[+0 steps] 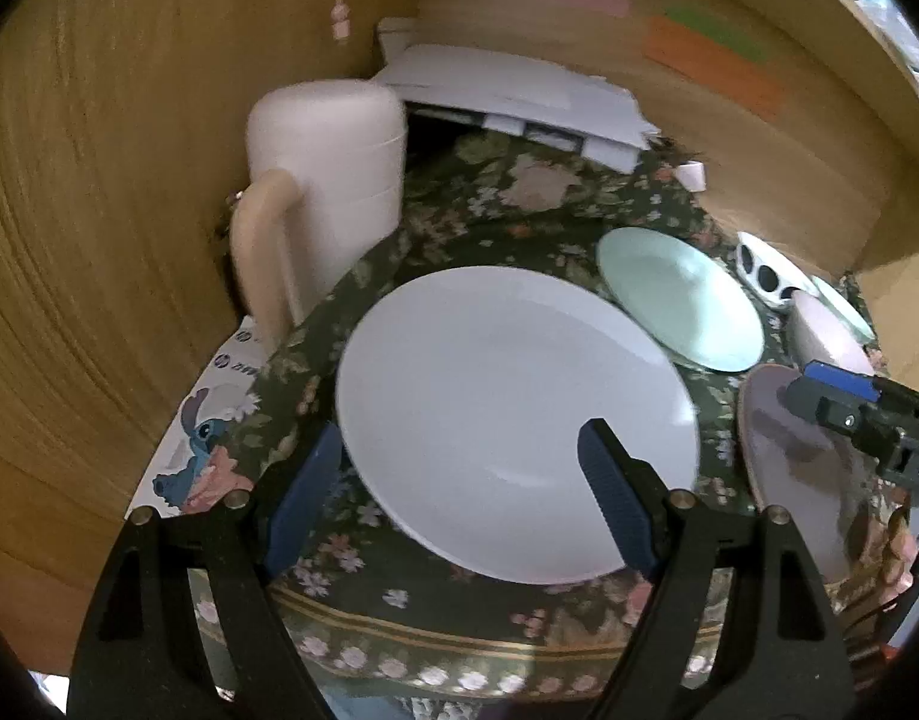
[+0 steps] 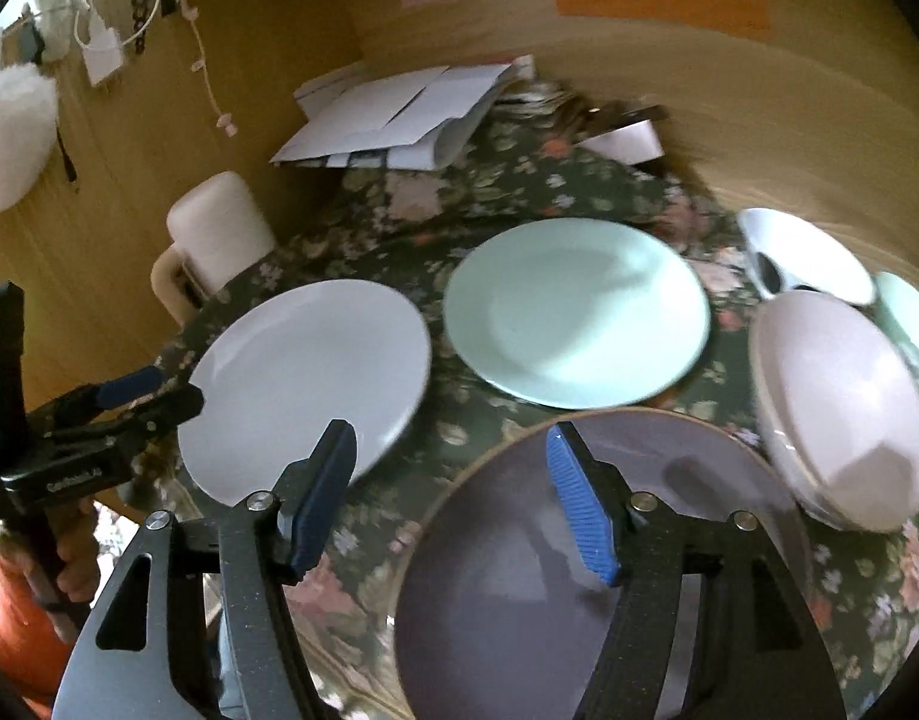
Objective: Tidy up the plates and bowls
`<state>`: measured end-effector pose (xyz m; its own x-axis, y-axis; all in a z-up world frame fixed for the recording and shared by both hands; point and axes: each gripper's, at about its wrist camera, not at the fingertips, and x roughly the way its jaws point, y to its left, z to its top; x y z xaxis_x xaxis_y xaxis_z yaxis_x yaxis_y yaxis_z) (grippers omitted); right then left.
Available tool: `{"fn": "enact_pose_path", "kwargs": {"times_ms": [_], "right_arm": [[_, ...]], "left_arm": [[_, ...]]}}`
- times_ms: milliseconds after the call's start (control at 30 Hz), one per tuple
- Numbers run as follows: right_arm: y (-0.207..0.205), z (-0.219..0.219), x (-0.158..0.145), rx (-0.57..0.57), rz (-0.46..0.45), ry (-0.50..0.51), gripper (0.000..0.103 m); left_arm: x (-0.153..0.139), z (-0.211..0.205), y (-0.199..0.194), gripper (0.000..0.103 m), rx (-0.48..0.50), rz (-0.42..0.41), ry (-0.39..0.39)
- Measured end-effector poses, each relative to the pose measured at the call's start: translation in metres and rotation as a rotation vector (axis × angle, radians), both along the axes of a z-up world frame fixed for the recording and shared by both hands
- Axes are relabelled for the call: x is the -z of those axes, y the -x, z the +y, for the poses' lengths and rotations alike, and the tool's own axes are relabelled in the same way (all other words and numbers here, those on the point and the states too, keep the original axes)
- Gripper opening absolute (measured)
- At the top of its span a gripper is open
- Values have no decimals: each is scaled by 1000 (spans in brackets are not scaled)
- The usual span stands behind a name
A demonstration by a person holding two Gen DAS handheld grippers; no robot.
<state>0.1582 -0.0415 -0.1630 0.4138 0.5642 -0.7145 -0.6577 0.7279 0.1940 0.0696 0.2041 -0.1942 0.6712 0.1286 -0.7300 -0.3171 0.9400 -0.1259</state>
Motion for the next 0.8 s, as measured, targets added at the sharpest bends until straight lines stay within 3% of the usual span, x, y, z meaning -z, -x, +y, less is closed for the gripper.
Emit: {"fn": "enact_pose_path", "kwargs": {"times_ms": [200,433,667,800], "right_arm": [[-11,28,7,-42,25,23,63],[-25,61,21,-76,64,71,62],[-37,82,42,-114,141,123,39],[-42,89,51,-128,171,137,34]], "left_arm": [[11,18,-5,82,-26,19,17],[19,29,-10,67,-15,40,34],[30,40,-16,52,-11,70,91],[32,41,-17,48,1,73,97]]}}
